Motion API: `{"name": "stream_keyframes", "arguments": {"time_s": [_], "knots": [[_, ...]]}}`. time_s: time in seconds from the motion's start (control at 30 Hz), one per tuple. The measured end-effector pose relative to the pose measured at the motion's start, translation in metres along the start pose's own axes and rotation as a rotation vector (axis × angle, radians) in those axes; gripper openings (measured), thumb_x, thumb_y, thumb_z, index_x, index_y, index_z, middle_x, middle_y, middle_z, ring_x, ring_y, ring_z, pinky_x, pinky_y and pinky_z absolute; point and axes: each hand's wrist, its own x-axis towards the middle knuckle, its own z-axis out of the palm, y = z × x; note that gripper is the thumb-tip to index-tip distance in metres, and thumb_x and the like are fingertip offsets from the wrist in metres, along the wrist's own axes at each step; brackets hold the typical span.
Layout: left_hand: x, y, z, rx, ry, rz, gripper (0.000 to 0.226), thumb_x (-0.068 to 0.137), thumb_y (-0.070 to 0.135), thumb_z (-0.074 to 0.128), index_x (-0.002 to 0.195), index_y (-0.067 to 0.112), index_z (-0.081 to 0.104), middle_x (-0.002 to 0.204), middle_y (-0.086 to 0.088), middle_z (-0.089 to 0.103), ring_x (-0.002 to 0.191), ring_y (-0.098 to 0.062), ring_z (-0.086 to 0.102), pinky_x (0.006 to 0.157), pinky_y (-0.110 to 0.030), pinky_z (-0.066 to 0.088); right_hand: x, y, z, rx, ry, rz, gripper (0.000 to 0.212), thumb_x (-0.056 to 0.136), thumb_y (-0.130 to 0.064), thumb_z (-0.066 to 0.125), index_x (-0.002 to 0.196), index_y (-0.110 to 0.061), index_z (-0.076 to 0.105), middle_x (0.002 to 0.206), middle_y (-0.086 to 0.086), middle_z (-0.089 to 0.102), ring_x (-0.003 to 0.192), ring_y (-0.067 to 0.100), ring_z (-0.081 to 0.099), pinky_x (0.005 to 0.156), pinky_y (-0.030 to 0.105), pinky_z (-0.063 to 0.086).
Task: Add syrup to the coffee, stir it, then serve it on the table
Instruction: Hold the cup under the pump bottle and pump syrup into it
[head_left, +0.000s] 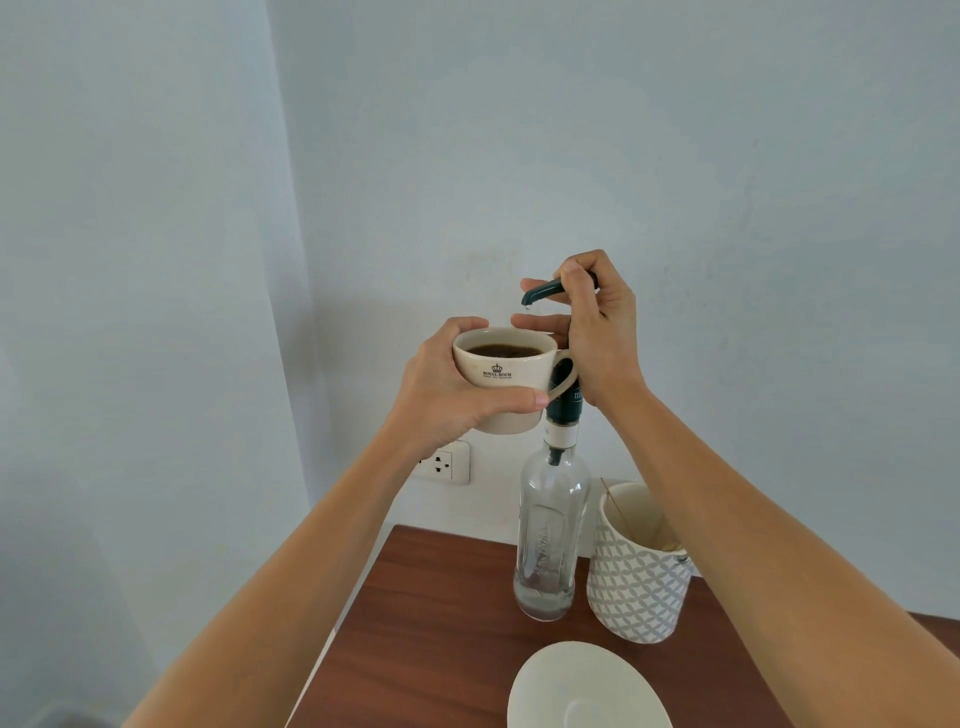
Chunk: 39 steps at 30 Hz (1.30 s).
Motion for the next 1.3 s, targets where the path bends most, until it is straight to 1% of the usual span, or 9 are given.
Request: {"name": "stream_keyframes", "arguments": {"time_s": [0.17, 0.33, 0.47, 0.6, 0.73, 0.87, 1.0, 1.13, 1.3], "knots": [[-0.0001, -0.0005, 0.0006, -0.004, 0.0, -0.005, 0.105, 0.03, 0.054, 0.09, 0.127, 0.031, 0.057, 0.112, 0.011, 0.07, 0.106, -0.014, 0.068, 0.09, -0.039, 0.061, -0.0007, -0.0009, 0.0004, 0.003, 0.016, 0.004, 0.017, 0.102, -0.017, 0.045, 0.09, -0.009, 0.052, 0.078, 0.0, 0.074, 0.074, 0.031, 0.077, 0.071, 0.064, 0.058], [-0.0006, -0.0007, -0.0001, -0.007, 0.002, -0.013, 0.104, 0.03, 0.054, 0.089, 0.126, 0.033, 0.056, 0.113, 0.011, 0.07, 0.107, -0.013, 0.068, 0.09, -0.037, 0.06, -0.0013, -0.001, 0.0013, -0.013, 0.008, 0.004, 0.017, 0.103, -0.015, 0.044, 0.091, -0.005, 0.052, 0.069, -0.01, 0.072, 0.073, 0.024, 0.077, 0.07, 0.065, 0.058], [-0.0008, 0.0008, 0.0004, -0.003, 0.0, -0.01, 0.102, 0.03, 0.055, 0.089, 0.124, 0.034, 0.056, 0.112, 0.012, 0.07, 0.106, -0.013, 0.068, 0.089, -0.037, 0.06, -0.0017, -0.0029, 0.0007, -0.021, 0.01, -0.002, 0.016, 0.102, -0.014, 0.043, 0.089, -0.008, 0.051, 0.068, -0.01, 0.072, 0.071, 0.021, 0.077, 0.071, 0.065, 0.057], [-0.0007, 0.0002, 0.0009, 0.006, 0.008, -0.01, 0.107, 0.029, 0.055, 0.09, 0.128, 0.032, 0.056, 0.114, 0.01, 0.07, 0.108, -0.015, 0.068, 0.091, -0.041, 0.061, -0.0015, -0.0023, 0.0003, -0.022, 0.011, -0.008, 0.017, 0.102, -0.013, 0.043, 0.088, -0.008, 0.05, 0.066, -0.013, 0.071, 0.071, 0.023, 0.077, 0.07, 0.066, 0.057], [-0.0004, -0.0006, 0.0011, 0.004, 0.008, -0.016, 0.107, 0.029, 0.055, 0.09, 0.128, 0.031, 0.056, 0.113, 0.01, 0.07, 0.108, -0.015, 0.068, 0.093, -0.044, 0.061, -0.0019, -0.0017, 0.0004, -0.023, 0.011, -0.005, 0.017, 0.102, -0.013, 0.043, 0.088, -0.008, 0.051, 0.066, -0.011, 0.071, 0.071, 0.024, 0.077, 0.07, 0.066, 0.057], [-0.0006, -0.0003, 0.0018, 0.004, 0.007, -0.017, 0.106, 0.029, 0.054, 0.09, 0.127, 0.031, 0.057, 0.113, 0.01, 0.07, 0.107, -0.015, 0.068, 0.091, -0.042, 0.061, -0.0017, -0.0014, 0.0002, -0.032, 0.011, -0.009, 0.017, 0.101, -0.011, 0.042, 0.087, -0.007, 0.05, 0.064, -0.016, 0.068, 0.072, 0.023, 0.077, 0.071, 0.065, 0.057], [-0.0005, -0.0007, 0.0015, 0.002, 0.007, -0.016, 0.107, 0.029, 0.053, 0.09, 0.128, 0.03, 0.057, 0.112, 0.009, 0.07, 0.106, -0.015, 0.069, 0.089, -0.04, 0.061, -0.0014, -0.0001, 0.0, -0.025, 0.016, -0.001, 0.017, 0.1, -0.01, 0.043, 0.085, -0.008, 0.05, 0.067, -0.01, 0.071, 0.073, 0.031, 0.077, 0.069, 0.065, 0.057], [-0.0011, -0.0015, 0.0017, 0.0, 0.008, -0.018, 0.106, 0.029, 0.054, 0.09, 0.128, 0.031, 0.057, 0.113, 0.011, 0.07, 0.106, -0.013, 0.068, 0.089, -0.038, 0.061, -0.0005, 0.0002, -0.0002, -0.03, 0.011, 0.002, 0.017, 0.1, -0.011, 0.043, 0.085, -0.007, 0.051, 0.065, -0.012, 0.07, 0.074, 0.029, 0.078, 0.07, 0.066, 0.057], [-0.0014, -0.0019, 0.0021, -0.007, 0.011, -0.013, 0.106, 0.03, 0.054, 0.09, 0.128, 0.029, 0.057, 0.113, 0.01, 0.069, 0.105, -0.013, 0.068, 0.088, -0.038, 0.061, -0.0027, -0.0018, 0.0003, -0.036, 0.002, 0.013, 0.019, 0.099, -0.009, 0.042, 0.081, -0.008, 0.048, 0.062, -0.015, 0.067, 0.076, 0.031, 0.077, 0.07, 0.067, 0.056]]}}
